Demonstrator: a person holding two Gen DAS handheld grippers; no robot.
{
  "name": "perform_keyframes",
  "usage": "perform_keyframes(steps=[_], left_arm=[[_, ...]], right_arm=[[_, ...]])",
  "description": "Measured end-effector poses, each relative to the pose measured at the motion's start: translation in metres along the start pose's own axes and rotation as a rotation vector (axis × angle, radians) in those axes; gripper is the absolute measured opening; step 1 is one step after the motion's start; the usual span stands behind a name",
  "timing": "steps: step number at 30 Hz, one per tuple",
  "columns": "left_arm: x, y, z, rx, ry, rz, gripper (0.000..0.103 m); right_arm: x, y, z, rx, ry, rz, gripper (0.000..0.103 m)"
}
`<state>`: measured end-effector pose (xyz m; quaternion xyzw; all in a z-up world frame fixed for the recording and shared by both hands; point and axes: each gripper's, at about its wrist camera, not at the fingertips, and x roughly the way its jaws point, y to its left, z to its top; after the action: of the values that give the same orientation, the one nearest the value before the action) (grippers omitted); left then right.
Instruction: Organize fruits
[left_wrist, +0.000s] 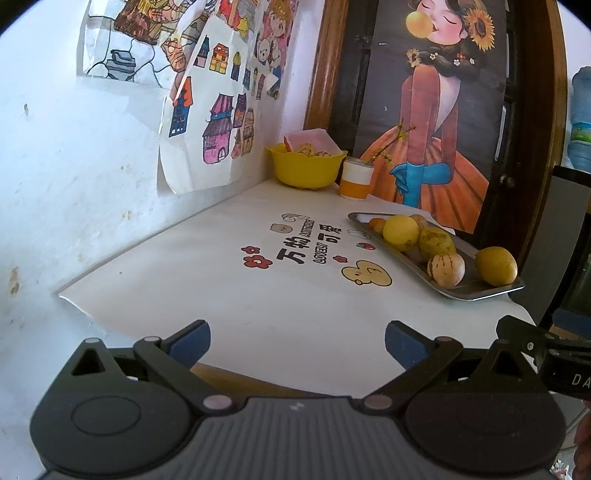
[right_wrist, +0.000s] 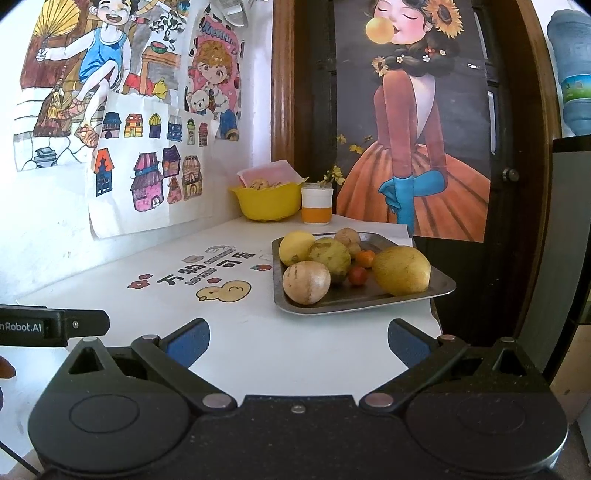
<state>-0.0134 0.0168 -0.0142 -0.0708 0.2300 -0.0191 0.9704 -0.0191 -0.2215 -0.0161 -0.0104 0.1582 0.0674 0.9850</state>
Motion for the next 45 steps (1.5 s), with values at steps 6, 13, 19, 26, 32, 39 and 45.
perform_keyframes(steps=[6, 13, 19, 26, 32, 39, 45], left_arm=[[0.0004, 0.001, 0.0003, -0.003, 0.006, 0.001, 0.103], [0.0003, 0.0016, 0.0003, -0.005, 0.005, 0.002, 0.102], [0.0003, 0.0015, 0.0003, -0.005, 0.005, 0.002, 0.103], [0.0004, 0.0017, 0.0004, -0.005, 0.005, 0.001, 0.103], [0.0004, 0.0017, 0.0002, -0.005, 0.006, 0.001, 0.103], [0.0002, 0.0018, 0.0002, -0.006, 0.006, 0.001, 0.102], [0.0002, 0.0015, 0.0001, -0.006, 0.006, 0.002, 0.103]], right_arm=[[0.0008, 0.001, -0.0007, -0.012, 0.007, 0.003, 0.102], [0.0007, 0.0019, -0.0011, -0.015, 0.008, 0.004, 0.102], [0.0006, 0.0017, -0.0012, -0.016, 0.007, 0.004, 0.102], [0.0004, 0.0023, -0.0014, -0.016, 0.008, 0.004, 0.102], [0.0004, 0.0027, -0.0014, -0.015, 0.008, 0.003, 0.102], [0.0004, 0.0027, -0.0013, -0.016, 0.008, 0.003, 0.102], [0.0003, 0.0028, -0.0013, -0.016, 0.008, 0.003, 0.102]])
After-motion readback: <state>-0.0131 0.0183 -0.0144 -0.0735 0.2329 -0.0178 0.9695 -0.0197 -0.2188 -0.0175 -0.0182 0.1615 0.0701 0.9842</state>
